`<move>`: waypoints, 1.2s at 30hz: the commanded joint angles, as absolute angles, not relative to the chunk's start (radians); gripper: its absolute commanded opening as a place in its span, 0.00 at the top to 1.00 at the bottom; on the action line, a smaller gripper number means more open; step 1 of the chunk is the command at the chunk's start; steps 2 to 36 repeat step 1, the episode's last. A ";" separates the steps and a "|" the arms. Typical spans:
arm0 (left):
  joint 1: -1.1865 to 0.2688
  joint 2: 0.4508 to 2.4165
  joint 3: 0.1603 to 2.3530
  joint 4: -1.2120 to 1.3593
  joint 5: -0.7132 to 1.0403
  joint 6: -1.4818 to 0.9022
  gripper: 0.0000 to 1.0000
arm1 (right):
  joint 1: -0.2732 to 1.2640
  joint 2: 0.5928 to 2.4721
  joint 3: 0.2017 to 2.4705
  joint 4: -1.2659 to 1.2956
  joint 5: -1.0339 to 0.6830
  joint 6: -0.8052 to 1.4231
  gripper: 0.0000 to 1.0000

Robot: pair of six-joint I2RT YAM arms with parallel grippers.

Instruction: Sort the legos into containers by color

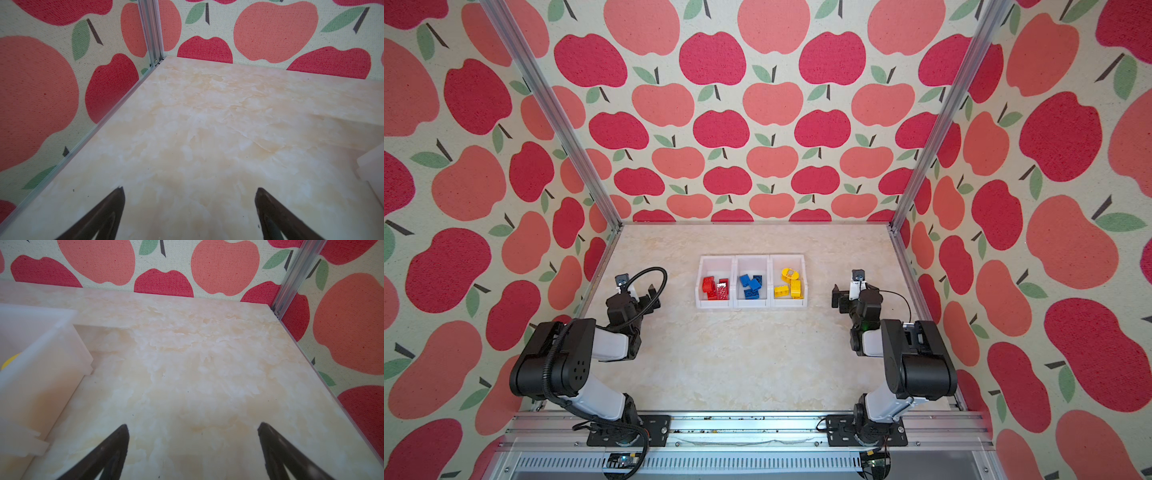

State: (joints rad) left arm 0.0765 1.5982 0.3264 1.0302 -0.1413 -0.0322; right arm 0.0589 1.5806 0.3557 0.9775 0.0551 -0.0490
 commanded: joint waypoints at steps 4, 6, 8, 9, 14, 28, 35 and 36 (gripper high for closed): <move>0.084 1.606 0.337 1.041 -0.130 -0.043 0.00 | 0.061 1.584 0.370 0.975 0.068 -0.061 0.01; 0.084 1.606 0.337 1.041 -0.130 -0.043 0.00 | 0.061 1.584 0.370 0.975 0.068 -0.061 0.01; 0.084 1.606 0.337 1.041 -0.130 -0.043 0.00 | 0.061 1.584 0.370 0.975 0.068 -0.061 0.01; 0.084 1.606 0.337 1.041 -0.130 -0.043 0.00 | 0.061 1.584 0.370 0.975 0.068 -0.061 0.01; 0.084 1.606 0.337 1.041 -0.130 -0.043 0.00 | 0.061 1.584 0.370 0.975 0.068 -0.061 0.01; 0.084 1.606 0.337 1.041 -0.130 -0.043 0.00 | 0.061 1.584 0.370 0.975 0.068 -0.061 0.01; 0.084 1.606 0.337 1.041 -0.130 -0.043 0.00 | 0.061 1.584 0.370 0.975 0.068 -0.061 0.01; 0.084 1.606 0.337 1.041 -0.130 -0.043 0.00 | 0.061 1.584 0.370 0.975 0.068 -0.061 0.01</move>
